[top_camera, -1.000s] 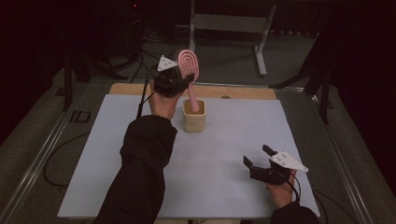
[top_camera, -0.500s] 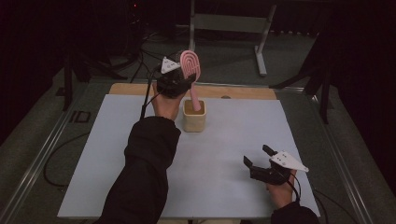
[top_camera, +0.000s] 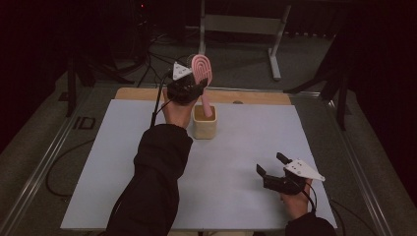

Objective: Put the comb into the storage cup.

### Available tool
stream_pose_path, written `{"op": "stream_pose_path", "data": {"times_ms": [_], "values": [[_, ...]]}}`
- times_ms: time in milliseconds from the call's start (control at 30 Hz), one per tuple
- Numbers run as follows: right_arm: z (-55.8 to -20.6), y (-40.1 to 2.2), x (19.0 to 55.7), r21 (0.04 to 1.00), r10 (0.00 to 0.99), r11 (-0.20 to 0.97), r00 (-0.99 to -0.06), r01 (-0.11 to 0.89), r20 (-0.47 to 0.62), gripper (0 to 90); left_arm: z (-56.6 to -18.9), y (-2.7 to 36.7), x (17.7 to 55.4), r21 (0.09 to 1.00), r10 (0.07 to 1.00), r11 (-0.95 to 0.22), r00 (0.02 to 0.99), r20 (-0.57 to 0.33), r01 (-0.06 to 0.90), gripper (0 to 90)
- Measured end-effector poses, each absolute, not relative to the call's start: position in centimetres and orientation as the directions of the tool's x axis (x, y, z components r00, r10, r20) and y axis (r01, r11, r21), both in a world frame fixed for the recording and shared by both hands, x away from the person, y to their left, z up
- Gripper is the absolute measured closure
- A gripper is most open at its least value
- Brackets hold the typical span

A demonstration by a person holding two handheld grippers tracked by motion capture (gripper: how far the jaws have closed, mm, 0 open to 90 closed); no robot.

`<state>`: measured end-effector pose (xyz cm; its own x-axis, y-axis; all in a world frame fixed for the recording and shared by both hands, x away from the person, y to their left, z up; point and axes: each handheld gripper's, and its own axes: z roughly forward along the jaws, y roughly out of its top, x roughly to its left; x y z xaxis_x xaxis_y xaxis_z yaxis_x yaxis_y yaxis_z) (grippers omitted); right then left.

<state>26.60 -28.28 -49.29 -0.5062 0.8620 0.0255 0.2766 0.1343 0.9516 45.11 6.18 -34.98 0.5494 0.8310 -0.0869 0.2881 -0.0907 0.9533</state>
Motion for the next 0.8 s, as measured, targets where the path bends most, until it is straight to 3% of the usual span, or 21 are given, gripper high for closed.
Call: {"op": "stream_pose_path", "data": {"times_ms": [800], "values": [[-49.3,-28.3,26.6,0.952,0.861,0.135,-0.509,0.275,0.025,9.6,-36.5,5.6,45.3,0.944,0.845,-0.108,0.529,-0.078,0.311,64.2]]}}
